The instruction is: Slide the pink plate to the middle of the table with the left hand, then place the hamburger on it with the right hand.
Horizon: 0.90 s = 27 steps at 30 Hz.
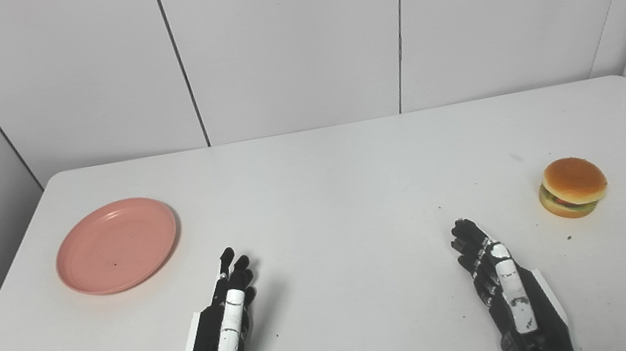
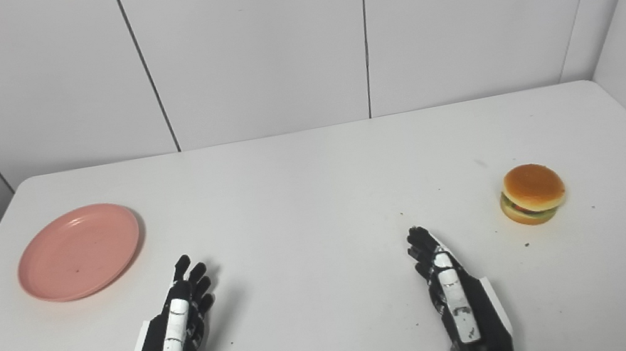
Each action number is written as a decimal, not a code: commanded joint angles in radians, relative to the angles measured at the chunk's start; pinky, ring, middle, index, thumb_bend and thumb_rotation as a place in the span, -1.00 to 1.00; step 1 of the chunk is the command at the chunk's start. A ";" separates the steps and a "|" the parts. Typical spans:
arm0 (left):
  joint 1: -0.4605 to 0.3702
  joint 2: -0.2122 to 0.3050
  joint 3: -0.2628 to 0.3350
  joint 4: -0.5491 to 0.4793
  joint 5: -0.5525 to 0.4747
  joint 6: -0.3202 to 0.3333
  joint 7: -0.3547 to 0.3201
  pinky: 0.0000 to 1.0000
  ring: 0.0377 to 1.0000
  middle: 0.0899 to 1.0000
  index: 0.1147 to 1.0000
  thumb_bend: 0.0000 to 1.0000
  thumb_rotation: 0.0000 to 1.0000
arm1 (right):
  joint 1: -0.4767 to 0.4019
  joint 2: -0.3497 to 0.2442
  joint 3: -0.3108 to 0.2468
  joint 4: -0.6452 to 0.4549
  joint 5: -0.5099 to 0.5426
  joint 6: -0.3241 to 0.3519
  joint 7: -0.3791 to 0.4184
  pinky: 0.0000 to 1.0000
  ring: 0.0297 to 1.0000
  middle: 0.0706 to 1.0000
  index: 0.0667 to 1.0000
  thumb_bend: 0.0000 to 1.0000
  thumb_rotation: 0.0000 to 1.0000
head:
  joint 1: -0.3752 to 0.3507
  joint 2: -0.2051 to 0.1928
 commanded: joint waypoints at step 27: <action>0.040 0.027 0.002 -0.023 -0.010 -0.002 -0.027 1.00 0.99 0.95 0.98 0.69 0.72 | 0.036 -0.034 0.014 -0.023 0.000 -0.036 0.011 0.99 0.87 0.81 0.74 0.72 0.84 | -0.001 0.000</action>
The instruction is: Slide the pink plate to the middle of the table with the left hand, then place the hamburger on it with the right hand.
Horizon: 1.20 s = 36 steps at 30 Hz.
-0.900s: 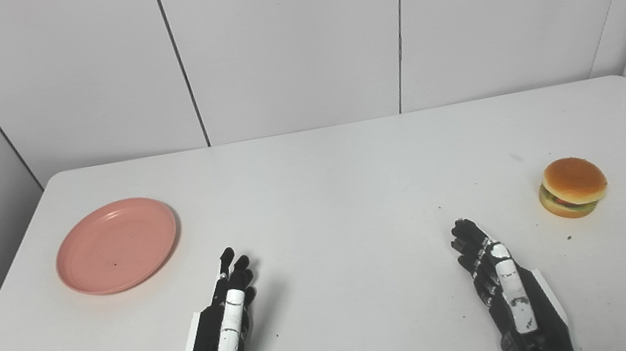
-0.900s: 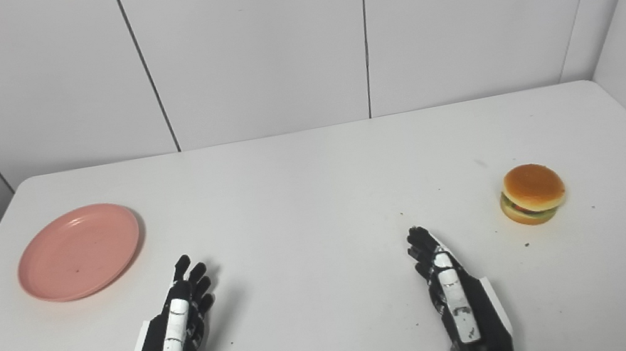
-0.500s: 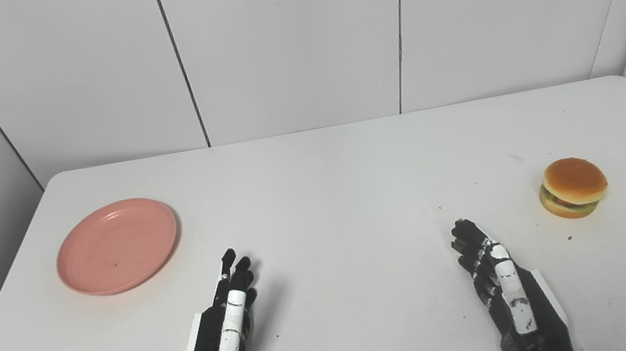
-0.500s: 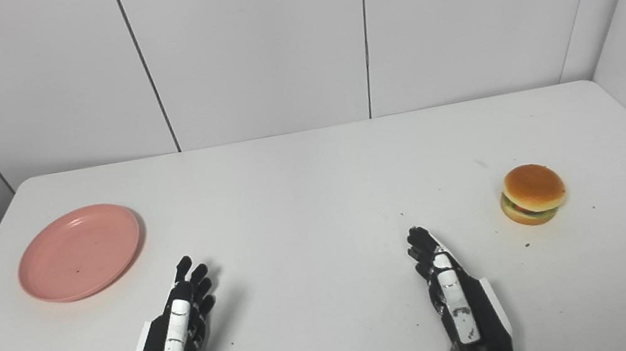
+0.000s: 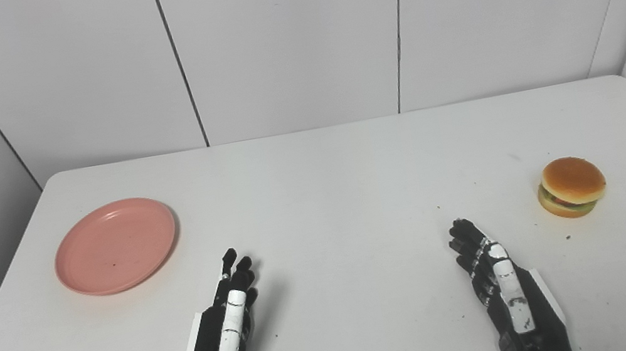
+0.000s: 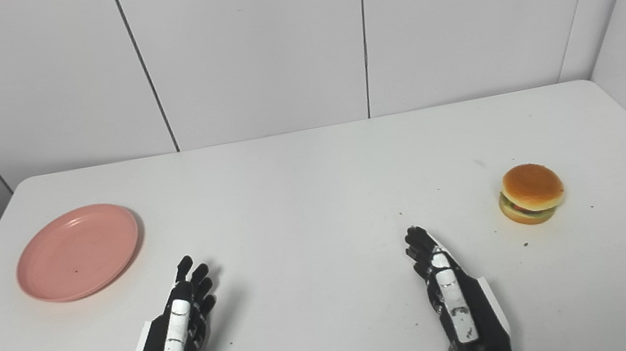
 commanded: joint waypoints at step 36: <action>0.023 -0.039 -0.112 0.142 0.080 -0.159 0.048 1.00 0.94 0.92 0.97 0.32 0.77 | 0.007 -0.153 -0.036 0.166 0.098 -0.161 0.098 1.00 0.98 0.95 0.81 0.68 0.98 | 0.253 -0.198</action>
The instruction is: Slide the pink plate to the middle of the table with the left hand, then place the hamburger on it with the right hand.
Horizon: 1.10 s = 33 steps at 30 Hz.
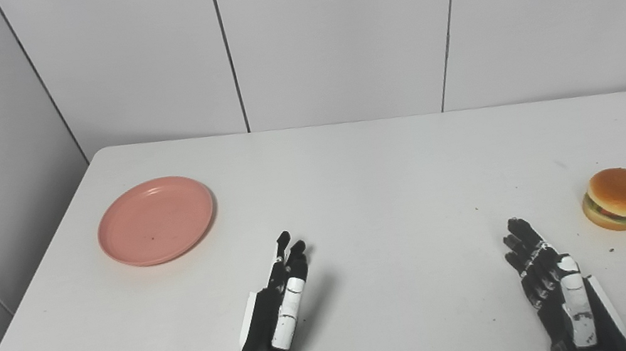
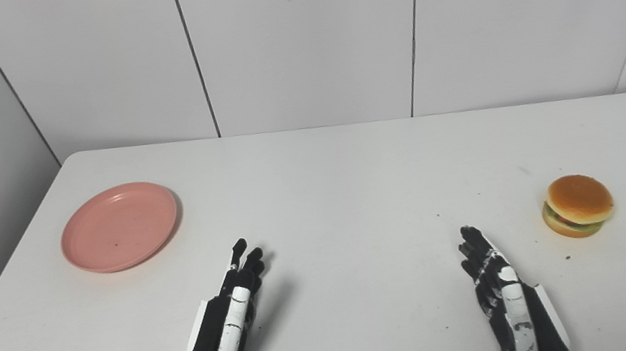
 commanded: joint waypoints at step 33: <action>0.000 -0.014 -0.026 0.144 0.059 -0.138 0.035 0.89 0.88 0.85 0.92 0.30 0.76 | -0.006 -0.036 0.003 0.152 0.020 -0.071 0.003 1.00 0.98 0.94 0.83 0.77 0.97 | 0.022 -0.121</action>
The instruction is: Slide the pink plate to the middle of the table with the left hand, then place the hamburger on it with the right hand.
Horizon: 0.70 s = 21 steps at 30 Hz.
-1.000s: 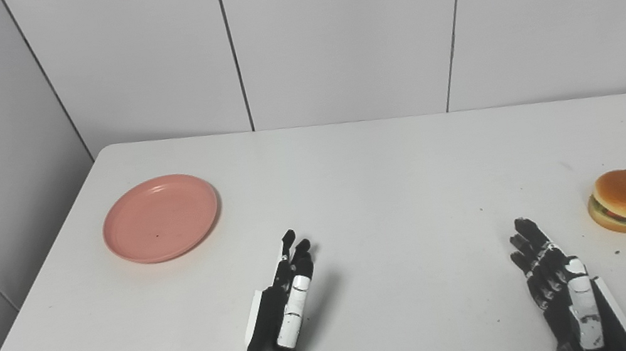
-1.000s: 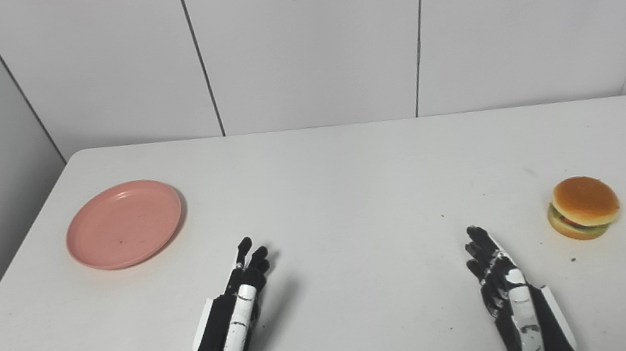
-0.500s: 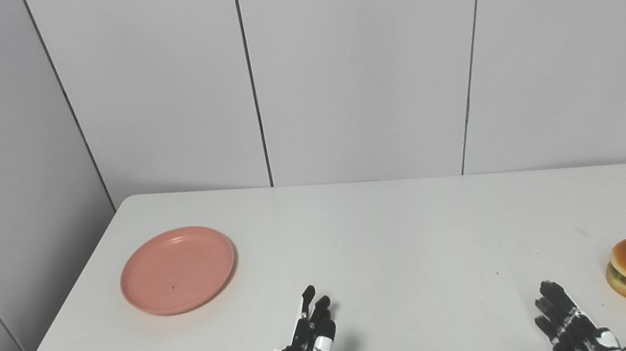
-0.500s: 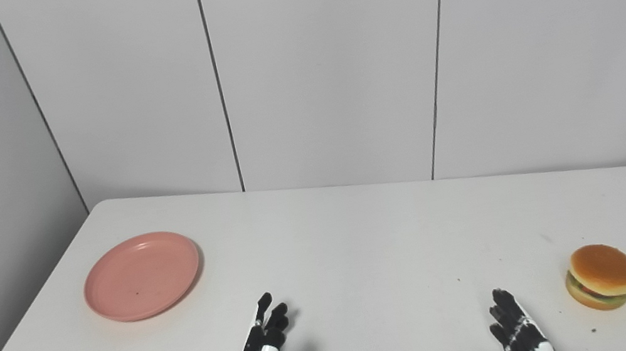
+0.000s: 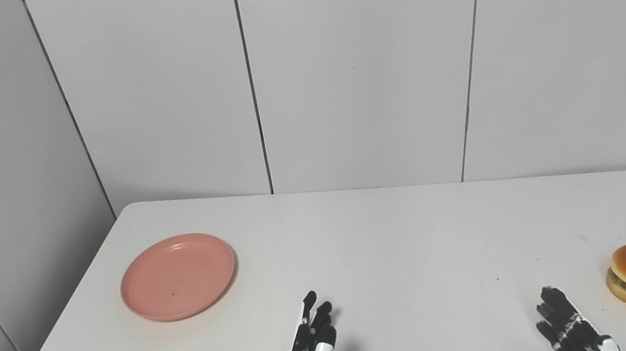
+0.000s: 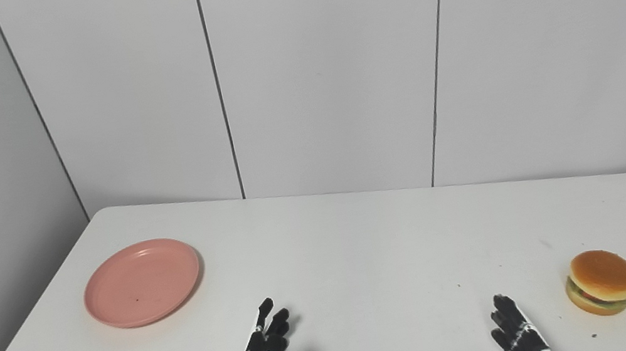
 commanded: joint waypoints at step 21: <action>-0.236 0.027 0.130 -0.155 -0.087 0.007 -0.004 0.93 0.83 0.81 0.90 0.77 0.84 | 0.035 0.000 0.015 0.041 -0.014 0.046 -0.031 1.00 0.95 0.91 0.79 0.78 0.96 | -0.033 0.005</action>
